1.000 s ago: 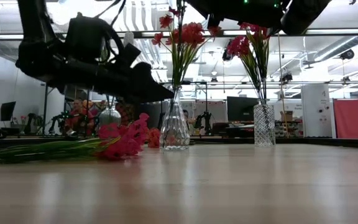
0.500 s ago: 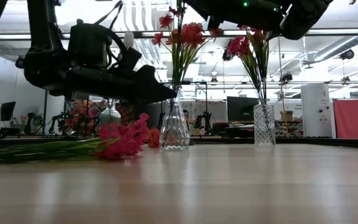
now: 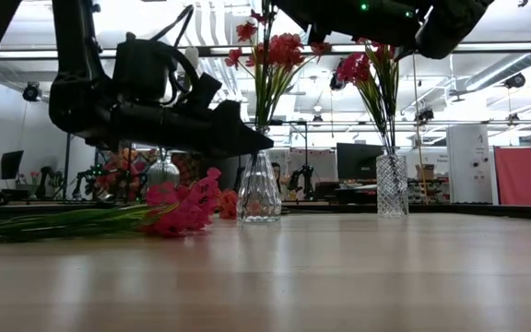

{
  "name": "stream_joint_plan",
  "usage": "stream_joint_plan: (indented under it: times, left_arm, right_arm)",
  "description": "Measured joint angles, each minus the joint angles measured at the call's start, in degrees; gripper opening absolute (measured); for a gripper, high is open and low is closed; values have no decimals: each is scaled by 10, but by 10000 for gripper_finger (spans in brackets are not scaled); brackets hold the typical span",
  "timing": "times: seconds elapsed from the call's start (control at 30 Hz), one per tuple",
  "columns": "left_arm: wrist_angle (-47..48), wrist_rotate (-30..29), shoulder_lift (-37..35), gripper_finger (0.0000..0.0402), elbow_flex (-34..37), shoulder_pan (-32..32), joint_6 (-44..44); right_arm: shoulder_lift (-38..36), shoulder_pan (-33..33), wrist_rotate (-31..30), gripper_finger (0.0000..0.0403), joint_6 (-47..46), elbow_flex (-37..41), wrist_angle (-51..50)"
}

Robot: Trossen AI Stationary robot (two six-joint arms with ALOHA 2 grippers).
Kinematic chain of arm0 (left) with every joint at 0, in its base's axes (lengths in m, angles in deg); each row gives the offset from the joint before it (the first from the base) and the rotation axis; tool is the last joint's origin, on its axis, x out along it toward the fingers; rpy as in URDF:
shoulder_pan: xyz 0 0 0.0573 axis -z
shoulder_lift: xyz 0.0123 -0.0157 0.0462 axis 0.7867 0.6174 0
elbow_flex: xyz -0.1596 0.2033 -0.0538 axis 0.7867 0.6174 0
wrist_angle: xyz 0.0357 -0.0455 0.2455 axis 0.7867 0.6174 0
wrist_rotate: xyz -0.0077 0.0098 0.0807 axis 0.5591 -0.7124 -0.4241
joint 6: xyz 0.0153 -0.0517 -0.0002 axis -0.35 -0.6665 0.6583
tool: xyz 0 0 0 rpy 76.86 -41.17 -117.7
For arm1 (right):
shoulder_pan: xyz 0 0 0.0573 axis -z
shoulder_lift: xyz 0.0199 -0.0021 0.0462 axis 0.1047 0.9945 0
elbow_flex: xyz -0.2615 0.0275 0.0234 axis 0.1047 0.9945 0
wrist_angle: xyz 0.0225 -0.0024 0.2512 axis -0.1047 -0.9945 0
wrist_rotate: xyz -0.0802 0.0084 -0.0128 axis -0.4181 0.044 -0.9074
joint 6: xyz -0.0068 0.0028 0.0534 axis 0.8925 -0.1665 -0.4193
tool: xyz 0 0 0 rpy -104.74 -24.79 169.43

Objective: Sort flowers into vase by color
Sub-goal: Put the bottom orange flowers into the bottom transparent vase

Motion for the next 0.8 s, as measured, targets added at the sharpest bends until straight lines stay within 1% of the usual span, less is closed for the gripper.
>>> stream_joint_plan:
  times: [0.2, 0.33, 0.6, 0.7, 0.8]
  left_arm:
    - [-6, 0, 3, 214, -2, 0, -4]
    - [-6, -1, 3, 180, -1, 0, -5]
    - [-4, -10, 3, 119, -1, 0, -10]
    - [-4, -10, 3, 103, -1, 0, -11]
    - [-3, -10, 3, 96, -1, 0, -11]
  right_arm:
    - [0, 0, -7, 18, 9, 1, 0]
    - [0, 0, -28, 18, 16, 1, 0]
    - [0, 1, -28, 18, 7, 1, 1]
    - [4, 1, -28, 18, 6, 1, 2]
    - [13, 1, -29, 18, 4, 1, 2]
